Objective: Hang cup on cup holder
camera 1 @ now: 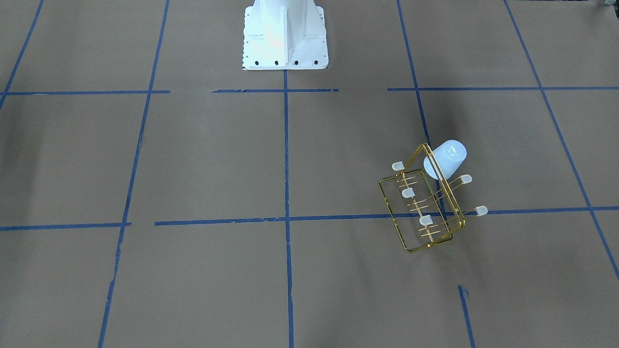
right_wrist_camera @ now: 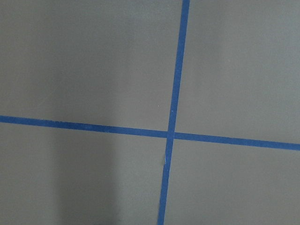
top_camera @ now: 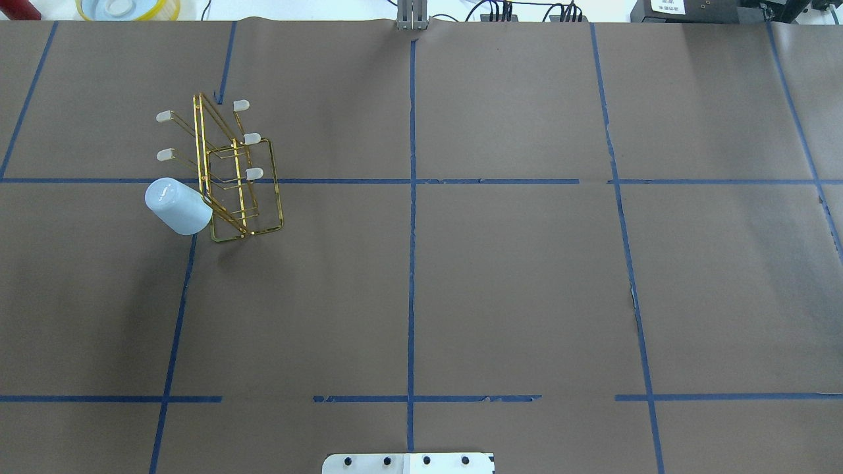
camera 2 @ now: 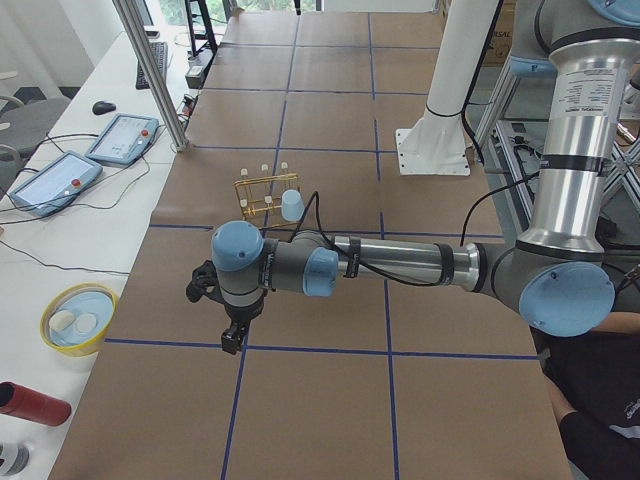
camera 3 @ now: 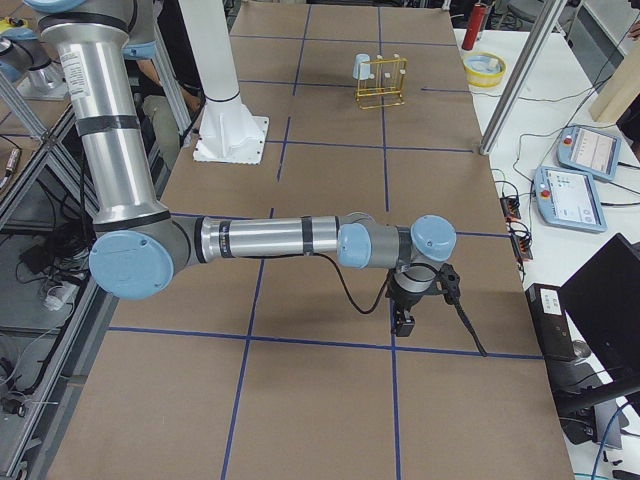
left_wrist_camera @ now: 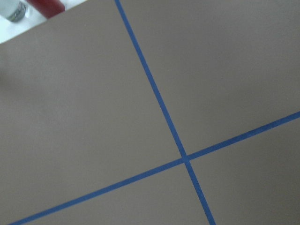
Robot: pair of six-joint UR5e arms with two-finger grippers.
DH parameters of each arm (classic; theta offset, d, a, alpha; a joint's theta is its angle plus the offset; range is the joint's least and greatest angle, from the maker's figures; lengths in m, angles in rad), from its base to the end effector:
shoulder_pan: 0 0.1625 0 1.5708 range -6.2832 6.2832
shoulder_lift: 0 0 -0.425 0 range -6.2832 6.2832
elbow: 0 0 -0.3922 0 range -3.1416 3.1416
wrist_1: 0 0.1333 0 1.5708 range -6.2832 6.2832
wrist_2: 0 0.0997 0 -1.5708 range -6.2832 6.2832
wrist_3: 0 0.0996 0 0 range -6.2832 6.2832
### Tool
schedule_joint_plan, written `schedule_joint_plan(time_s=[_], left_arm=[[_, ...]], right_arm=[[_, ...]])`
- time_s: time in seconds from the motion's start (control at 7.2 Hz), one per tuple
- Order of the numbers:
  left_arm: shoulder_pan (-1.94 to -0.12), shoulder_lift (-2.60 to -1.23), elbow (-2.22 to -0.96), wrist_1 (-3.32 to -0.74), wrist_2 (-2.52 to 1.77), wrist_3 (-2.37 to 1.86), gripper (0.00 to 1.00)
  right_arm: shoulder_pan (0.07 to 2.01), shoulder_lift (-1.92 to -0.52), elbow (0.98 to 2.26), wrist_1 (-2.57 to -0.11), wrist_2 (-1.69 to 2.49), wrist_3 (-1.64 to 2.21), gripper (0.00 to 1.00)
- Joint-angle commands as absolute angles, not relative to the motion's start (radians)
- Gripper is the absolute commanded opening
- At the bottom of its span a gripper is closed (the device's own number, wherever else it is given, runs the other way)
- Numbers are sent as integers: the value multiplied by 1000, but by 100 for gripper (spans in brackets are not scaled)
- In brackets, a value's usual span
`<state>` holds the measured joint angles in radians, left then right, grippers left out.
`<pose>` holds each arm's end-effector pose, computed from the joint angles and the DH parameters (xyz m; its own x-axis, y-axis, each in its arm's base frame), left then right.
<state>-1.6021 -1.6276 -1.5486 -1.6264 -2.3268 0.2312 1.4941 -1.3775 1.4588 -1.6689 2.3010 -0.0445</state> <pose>-0.0813 -0.5196 0.6364 0.7169 0.2661 -0.6444 -0.1367 0.9600 0.2442 0.0229 -0.5744 0.6236 0.7396 -0.0902 0.6670 0.1096 0.9939 0.0129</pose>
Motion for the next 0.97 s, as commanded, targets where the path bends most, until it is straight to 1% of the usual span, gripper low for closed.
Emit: schedule_joint_plan(time_s=[0.0, 0.28, 0.56, 0.83], left_arm=[[-1612, -1553, -1551, -1600, -2370, 236, 100], [-1621, -1551, -1565, -1589, -2413, 235, 100], [-1623, -1551, -1621, -1580, -2404, 230, 100], [-1637, -1551, -1618, -1580, -2402, 232, 100]], right_arm=[[1494, -1378, 1459, -1669, 2301, -44, 100], [1494, -1378, 1459, -1669, 2301, -44, 100], [1494, -1378, 1459, -1669, 2301, -44, 100], [1494, -1378, 1459, -1669, 2301, -44, 100]])
